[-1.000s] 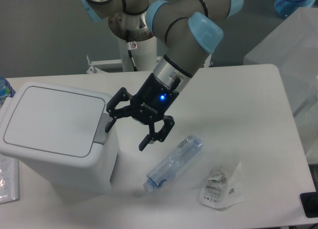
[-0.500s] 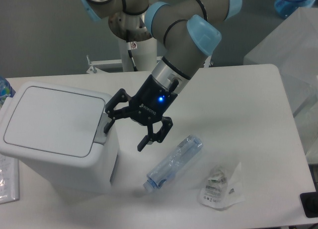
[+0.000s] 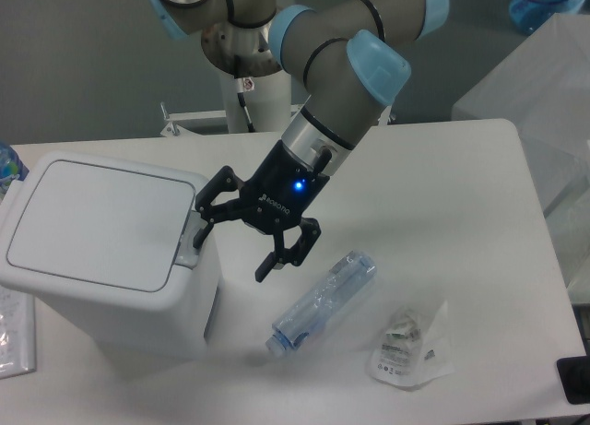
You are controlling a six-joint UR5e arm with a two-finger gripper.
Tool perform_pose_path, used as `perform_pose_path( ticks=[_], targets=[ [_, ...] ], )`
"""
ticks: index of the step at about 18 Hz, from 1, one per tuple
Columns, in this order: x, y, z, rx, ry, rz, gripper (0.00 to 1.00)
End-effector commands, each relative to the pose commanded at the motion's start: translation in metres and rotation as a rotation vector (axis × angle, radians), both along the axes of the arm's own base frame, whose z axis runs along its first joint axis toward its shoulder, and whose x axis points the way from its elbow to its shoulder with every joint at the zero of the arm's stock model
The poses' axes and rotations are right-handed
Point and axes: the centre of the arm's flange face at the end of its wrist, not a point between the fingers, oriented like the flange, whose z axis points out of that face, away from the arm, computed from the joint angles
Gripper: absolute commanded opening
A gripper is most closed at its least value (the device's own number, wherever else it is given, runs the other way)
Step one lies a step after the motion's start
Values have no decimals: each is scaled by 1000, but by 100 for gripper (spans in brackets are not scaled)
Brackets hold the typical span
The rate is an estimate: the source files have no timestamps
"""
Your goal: Open the trash can
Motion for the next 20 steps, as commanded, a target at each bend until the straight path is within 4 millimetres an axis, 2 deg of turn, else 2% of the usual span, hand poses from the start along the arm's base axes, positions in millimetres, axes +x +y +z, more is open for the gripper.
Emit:
perform_pose_path(
  ticks=[12,15,20],
  targets=[
    [-2,0,8,7,8,4,100],
    [-11,-3,15,12,13,23,100],
    [-48,-29,22,24,36,87,100]
  ],
)
